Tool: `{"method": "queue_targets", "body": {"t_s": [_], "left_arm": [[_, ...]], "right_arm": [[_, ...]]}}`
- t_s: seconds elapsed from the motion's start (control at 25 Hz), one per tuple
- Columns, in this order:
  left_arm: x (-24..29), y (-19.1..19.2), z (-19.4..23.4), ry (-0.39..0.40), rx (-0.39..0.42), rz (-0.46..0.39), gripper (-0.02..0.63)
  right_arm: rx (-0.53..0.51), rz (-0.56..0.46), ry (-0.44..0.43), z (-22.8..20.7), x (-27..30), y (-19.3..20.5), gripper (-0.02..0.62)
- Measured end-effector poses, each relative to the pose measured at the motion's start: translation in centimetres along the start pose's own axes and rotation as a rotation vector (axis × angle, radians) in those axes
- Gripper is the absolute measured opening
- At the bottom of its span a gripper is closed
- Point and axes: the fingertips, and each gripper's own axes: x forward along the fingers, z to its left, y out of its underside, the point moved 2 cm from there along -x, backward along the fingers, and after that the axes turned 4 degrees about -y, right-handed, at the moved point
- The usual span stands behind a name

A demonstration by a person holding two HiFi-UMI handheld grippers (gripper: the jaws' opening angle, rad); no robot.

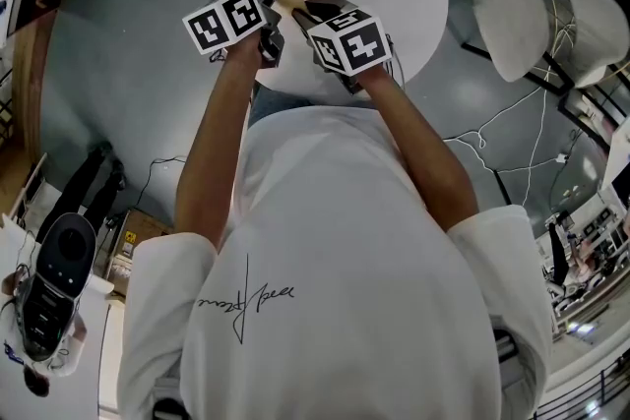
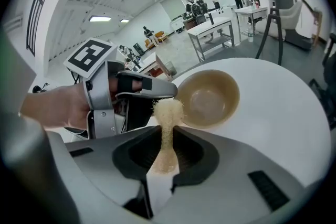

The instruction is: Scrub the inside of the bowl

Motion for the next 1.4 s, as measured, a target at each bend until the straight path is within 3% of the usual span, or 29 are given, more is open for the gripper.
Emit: {"method": "queue_targets", "body": {"t_s": [0.32, 0.68, 1.04, 1.4], "left_arm": [[-0.9, 0.2, -0.7, 0.006, 0.020, -0.062, 0.025], [-3.5, 0.2, -0.5, -0.039, 0.043, -0.112, 0.026], [-5.5, 3.3, -1.2, -0.046, 0.034, -0.116, 0.026], [-8.2, 5.7, -2.8, -0.044, 0.102, -0.140, 0.020]], "right_arm": [[-0.049, 0.018, -0.018, 0.0, -1.2, 1.5, 0.080], [-0.108, 0.040, 0.000, -0.3, -3.6, 2.2, 0.080], [-0.165, 0.027, 0.012, 0.1, -6.6, 3.4, 0.080], [-0.230, -0.034, 0.044, 2.0, -8.8, 4.3, 0.080]]}}
